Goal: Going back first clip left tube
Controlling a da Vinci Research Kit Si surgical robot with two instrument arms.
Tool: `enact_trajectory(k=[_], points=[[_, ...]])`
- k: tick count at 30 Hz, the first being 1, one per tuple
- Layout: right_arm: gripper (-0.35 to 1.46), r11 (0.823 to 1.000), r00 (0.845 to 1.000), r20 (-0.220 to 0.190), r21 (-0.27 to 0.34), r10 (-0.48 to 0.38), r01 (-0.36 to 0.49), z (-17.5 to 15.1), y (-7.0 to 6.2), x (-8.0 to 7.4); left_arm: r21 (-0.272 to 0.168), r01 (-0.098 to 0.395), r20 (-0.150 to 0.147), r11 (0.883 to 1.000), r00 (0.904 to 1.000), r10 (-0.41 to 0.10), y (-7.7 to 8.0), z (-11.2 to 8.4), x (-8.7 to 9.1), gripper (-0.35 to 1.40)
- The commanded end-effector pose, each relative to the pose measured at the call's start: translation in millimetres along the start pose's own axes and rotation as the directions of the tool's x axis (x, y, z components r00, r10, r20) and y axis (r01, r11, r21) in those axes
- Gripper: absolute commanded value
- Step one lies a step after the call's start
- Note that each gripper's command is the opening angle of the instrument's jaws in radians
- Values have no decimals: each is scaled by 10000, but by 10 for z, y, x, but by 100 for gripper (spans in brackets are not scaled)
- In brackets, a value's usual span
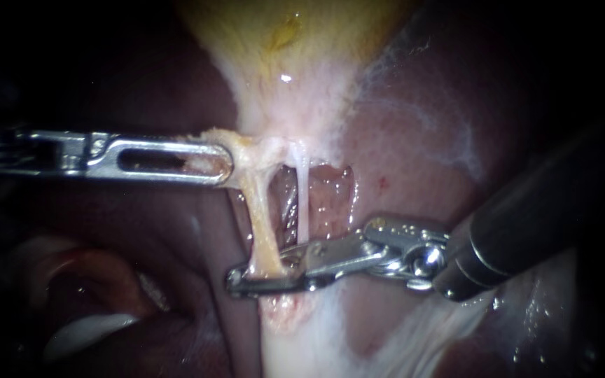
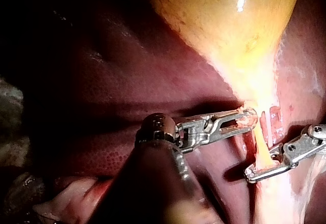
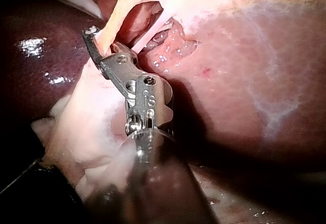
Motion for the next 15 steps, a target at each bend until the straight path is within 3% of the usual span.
enact_trajectory(k=[1, 8, 10, 12, 15], points=[[-35, 10000, 10000, 39, -30, 1, -1, 0, 0, 0, -5, -1, 5, 10000, 10000, 1, -1, 0, 0, -35], [-35, 10000, 10000, 75, -23, -5, 6, 0, 1, 0, -6, -1, 5, 10000, 10000, 1, -1, 0, 0, -35], [-6, 9999, 9998, -208, 139, -37, 40, 0, 1, 0, -6, -1, 5, 10000, 10000, 1, -1, 0, 0, -35], [30, 9906, 9890, -570, 12, -1362, 1365, -1, 2, 0, -6, -1, 5, 10000, 10000, 1, -1, 0, 0, -35], [46, 9782, 9762, -669, -374, -2064, 2042, 1, 4, 3, -6, -1, 6, 10000, 10000, 1, -1, 0, 0, -35]])
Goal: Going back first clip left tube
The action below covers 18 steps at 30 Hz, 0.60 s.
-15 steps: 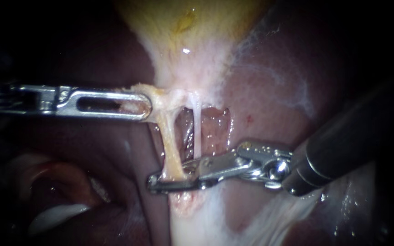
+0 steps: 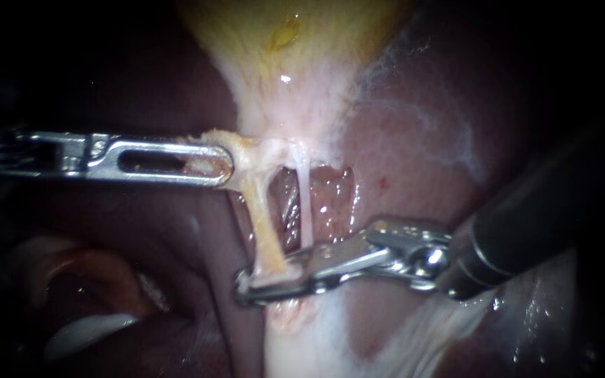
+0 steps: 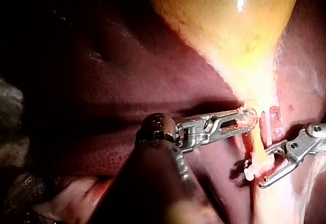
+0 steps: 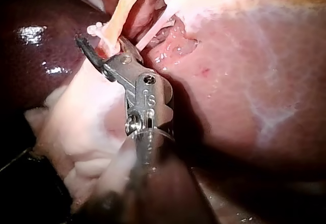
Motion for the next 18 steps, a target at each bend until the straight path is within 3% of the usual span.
enact_trajectory(k=[1, 4, 11, 18], points=[[47, 9997, 9998, -38, -176, -189, 188, -1, 1, 0, -1, 1, 0, 10000, 10000, -1, 0, 0, 0, -35], [49, 9972, 9982, -55, -463, -589, 586, -3, 3, 1, -2, 1, 2, 10000, 10000, -1, -1, 0, 0, -35], [50, 9932, 9944, -37, -489, -1058, 1055, -20, 0, 5, -3, 4, 3, 10000, 10000, -4, -2, 0, 0, -35], [50, 9811, 9832, -3, -654, -1826, 1822, -67, -8, 11, -3, 4, 3, 10000, 10000, -4, -2, 0, 0, -35]])
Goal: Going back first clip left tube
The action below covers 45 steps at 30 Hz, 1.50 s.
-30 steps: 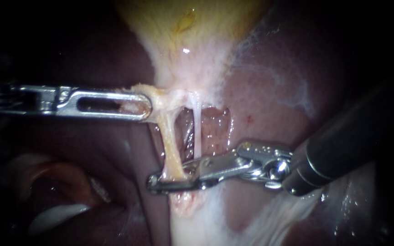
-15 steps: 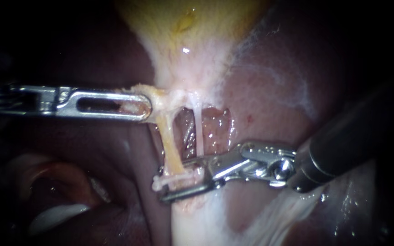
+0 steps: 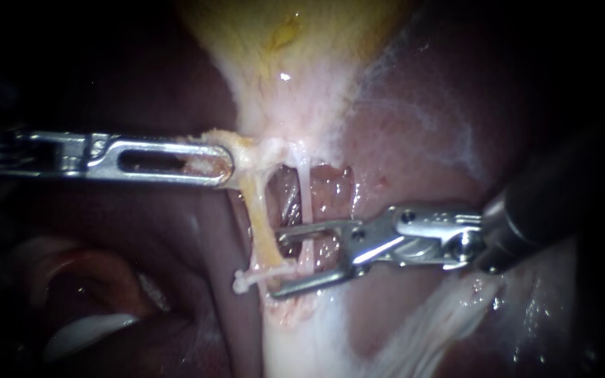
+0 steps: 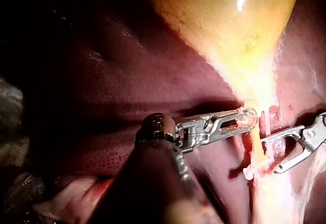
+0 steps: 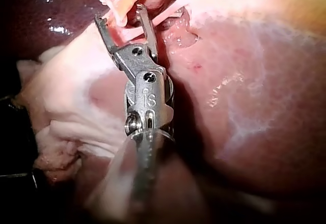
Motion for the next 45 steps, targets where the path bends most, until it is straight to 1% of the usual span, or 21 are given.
enact_trajectory(k=[1, 6, 10, 13, 16, 20, 24, 28, 29, 35, 41, 45], points=[[50, 9999, 9999, 3, -93, -140, 140, -10, -1, 2, -1, -1, -1, 10000, 10000, 1, 0, 0, 0, -35], [50, 9980, 9985, 18, -331, -541, 542, -50, -3, 12, -1, -1, -1, 10000, 10000, 1, 0, 0, 0, -35], [50, 9946, 9960, 59, -524, -895, 896, -83, -4, 23, 0, -1, -1, 10000, 10000, 1, 0, 0, 0, -35], [50, 9927, 9951, 96, -694, -983, 988, -99, -4, 29, -1, -1, -1, 10000, 10000, 1, 0, 0, 0, -35], [50, 9914, 9947, 128, -817, -1019, 1026, -108, -5, 30, 0, -3, -2, 10000, 10000, 3, 0, 0, 0, -35], [50, 9914, 9947, 131, -816, -1017, 1025, -112, -6, 29, -2, -18, 4, 10000, 10000, 18, 4, 3, 0, -35], [50, 9914, 9947, 132, -810, -1020, 1027, -113, -7, 28, -23, -58, 32, 10000, 10000, 58, 12, 11, 3, -35], [50, 9914, 9947, 131, -806, -1021, 1029, -114, -7, 28, -56, -48, 122, 10000, 9999, 48, 22, 28, 6, -35], [50, 9914, 9947, 131, -806, -1022, 1029, -114, -7, 28, -119, -62, 147, 9999, 9999, 64, 25, 35, 7, -35], [50, 9914, 9947, 131, -804, -1022, 1030, -114, -7, 28, -193, -110, -6, 9998, 9999, 110, 37, 66, 6, -35], [50, 9914, 9947, 131, -802, -1023, 1031, -114, -8, 28, -241, -141, -32, 9996, 9999, 140, 48, 82, 1, -35], [50, 9914, 9947, 131, -801, -1023, 1031, -114, -8, 28, -262, -112, -90, 9996, 9999, 110, 54, 85, 2, -35]])
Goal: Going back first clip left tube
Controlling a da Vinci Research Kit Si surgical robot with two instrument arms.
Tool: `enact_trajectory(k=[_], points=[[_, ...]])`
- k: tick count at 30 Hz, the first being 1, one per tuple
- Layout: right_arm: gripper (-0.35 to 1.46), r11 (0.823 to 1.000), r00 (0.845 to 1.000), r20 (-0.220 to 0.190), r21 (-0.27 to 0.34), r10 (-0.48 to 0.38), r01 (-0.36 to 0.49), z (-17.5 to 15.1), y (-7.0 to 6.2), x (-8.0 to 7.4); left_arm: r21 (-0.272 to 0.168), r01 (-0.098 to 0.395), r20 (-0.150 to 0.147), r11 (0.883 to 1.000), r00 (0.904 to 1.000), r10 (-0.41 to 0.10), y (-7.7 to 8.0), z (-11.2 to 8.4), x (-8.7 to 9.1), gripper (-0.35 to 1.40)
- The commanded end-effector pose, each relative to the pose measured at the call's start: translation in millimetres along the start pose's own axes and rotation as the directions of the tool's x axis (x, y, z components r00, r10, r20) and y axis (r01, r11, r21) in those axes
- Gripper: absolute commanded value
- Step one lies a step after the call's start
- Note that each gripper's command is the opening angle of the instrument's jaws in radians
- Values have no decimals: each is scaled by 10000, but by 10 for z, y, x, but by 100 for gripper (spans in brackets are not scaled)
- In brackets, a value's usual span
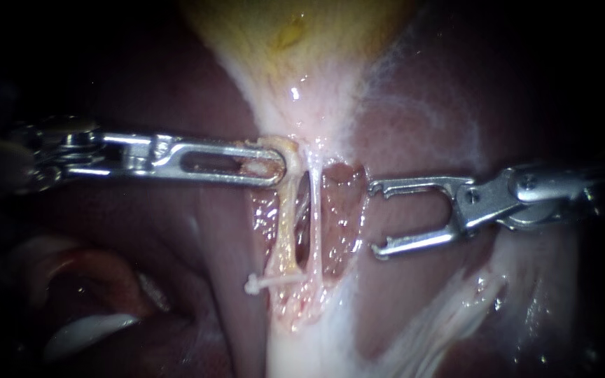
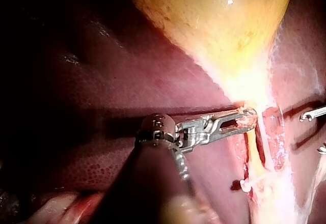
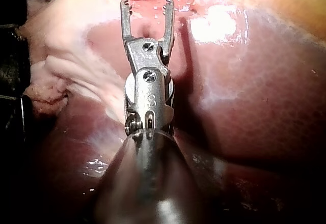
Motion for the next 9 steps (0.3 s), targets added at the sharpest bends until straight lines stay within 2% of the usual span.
enact_trajectory(k=[1, 9], points=[[50, 10000, 10000, -2, -1, 1, -1, 0, 0, 0, -5, 10, -24, 10000, 10000, -10, 1, 0, 0, -35], [50, 10000, 10000, 3, -30, 1, -1, 0, 0, 1, -2, 6, -28, 10000, 10000, -6, 2, 0, 0, -35]])
